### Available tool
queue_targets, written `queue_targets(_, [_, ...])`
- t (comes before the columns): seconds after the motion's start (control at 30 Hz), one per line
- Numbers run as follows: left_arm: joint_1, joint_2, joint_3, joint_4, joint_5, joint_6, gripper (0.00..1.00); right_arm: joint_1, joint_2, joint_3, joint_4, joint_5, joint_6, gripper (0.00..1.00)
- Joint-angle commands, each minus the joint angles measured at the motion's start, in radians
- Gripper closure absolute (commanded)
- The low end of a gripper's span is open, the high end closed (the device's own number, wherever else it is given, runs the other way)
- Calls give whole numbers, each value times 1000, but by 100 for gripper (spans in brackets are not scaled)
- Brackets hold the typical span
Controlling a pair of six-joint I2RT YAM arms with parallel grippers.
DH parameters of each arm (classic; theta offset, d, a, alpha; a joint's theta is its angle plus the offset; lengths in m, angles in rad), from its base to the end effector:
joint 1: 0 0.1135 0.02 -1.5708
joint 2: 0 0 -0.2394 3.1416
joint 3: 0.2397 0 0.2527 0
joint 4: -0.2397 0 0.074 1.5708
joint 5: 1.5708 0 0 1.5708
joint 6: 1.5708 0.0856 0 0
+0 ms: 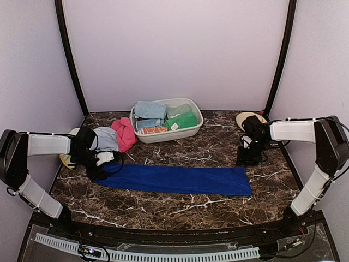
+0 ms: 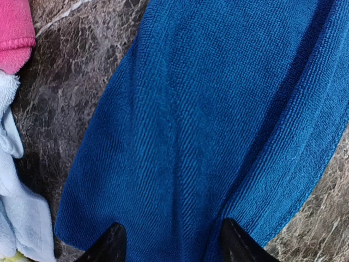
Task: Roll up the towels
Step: Smooth out the towel at the center of the board, then pick up the towel from the center of the board.
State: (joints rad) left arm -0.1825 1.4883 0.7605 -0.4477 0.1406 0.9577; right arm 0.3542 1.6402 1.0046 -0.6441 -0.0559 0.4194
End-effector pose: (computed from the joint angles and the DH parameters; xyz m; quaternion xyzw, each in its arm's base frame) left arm 0.2777 -0.0635 0.0871 0.5395 0.8160 0.0103 0.2074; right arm 0.2943 0.1139 0.1021 0.0282 0.9886 0.0803 0.1238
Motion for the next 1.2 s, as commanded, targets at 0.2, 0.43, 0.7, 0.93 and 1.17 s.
queue_targets(0.2, [36, -89, -203, 81, -72, 73, 35, 17, 6, -65, 62, 43, -31, 54])
queue_targets(0.43, [56, -142, -146, -21, 7, 72, 33, 18, 24, -87, 86, 5, -25, 74])
queue_targets(0.7, [102, -114, 39, -122, 110, 62, 33, -10, -3, -78, 40, 77, -25, 100])
queue_targets(0.93, [101, -79, 55, -114, 172, 49, 32, -75, -38, -17, -65, 176, -61, 100])
queue_targets(1.17, [12, -51, -22, -51, 218, 12, 33, -190, -101, 22, -129, 288, -117, 100])
